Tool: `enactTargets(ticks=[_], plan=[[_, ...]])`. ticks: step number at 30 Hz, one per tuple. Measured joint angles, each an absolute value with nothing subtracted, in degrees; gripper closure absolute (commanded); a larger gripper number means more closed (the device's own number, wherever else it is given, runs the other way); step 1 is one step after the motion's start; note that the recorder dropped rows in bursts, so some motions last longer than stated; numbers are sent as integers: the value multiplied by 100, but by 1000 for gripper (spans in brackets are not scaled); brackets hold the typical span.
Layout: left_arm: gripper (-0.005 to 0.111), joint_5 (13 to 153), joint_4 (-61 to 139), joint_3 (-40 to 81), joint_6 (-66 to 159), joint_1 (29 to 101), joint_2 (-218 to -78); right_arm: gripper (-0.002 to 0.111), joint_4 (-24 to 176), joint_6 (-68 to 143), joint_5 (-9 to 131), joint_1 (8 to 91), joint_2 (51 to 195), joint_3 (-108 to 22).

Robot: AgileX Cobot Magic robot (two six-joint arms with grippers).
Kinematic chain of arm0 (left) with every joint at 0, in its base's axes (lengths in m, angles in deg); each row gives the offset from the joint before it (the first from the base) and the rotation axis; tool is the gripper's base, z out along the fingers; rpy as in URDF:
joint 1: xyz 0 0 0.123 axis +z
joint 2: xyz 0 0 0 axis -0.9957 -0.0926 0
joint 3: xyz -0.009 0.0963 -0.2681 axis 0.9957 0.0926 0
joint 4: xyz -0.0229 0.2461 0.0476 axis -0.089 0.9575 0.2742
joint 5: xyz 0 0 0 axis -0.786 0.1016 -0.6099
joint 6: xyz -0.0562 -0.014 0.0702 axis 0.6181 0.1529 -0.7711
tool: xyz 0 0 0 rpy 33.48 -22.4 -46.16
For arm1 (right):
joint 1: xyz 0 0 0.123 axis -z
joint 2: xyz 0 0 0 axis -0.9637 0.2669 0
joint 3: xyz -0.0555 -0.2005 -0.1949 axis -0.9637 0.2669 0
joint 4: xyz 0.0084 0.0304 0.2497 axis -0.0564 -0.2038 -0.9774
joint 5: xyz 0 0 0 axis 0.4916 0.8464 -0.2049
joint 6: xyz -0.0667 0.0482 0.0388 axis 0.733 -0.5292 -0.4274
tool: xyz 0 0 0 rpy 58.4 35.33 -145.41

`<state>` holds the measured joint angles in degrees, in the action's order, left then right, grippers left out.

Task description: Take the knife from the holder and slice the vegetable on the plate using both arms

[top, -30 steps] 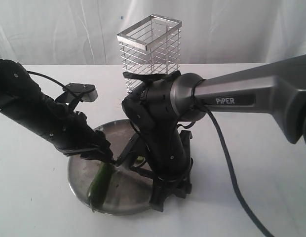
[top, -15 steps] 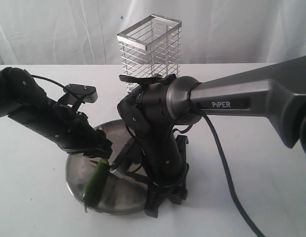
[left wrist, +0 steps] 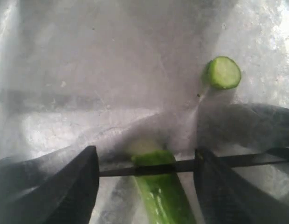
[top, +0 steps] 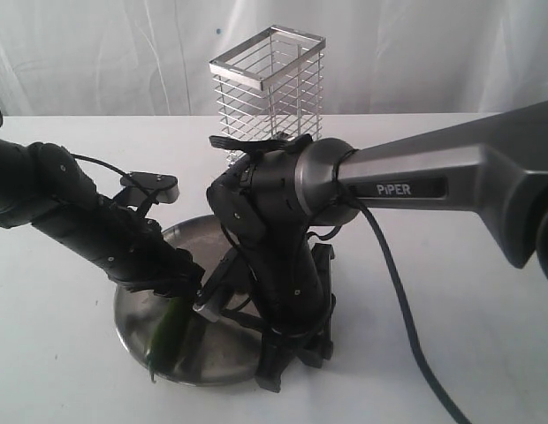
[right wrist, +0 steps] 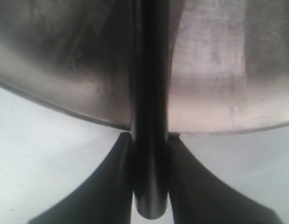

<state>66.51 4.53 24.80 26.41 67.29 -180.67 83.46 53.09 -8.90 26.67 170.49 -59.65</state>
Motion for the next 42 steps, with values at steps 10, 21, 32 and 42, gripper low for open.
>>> enactTargets(ticks=[10, 21, 32, 42], plan=[[44, 6619, 412, 2450, 2613, 6740, -18252, 108, 8358, 5309, -890, 2657, 17049, -5965], [44, 6392, 302, 2263, 2556, 6783, -18354, 108, 8854, 5254, -916, 2657, 17067, -5965], [43, 6221, 425, 2285, 2535, 6783, -18164, 108, 9346, 4924, -868, 2885, 17067, -5965], [43, 6205, 576, 2179, 2489, 6783, -17334, 108, 9270, 4876, -868, 2897, 17067, -5965]])
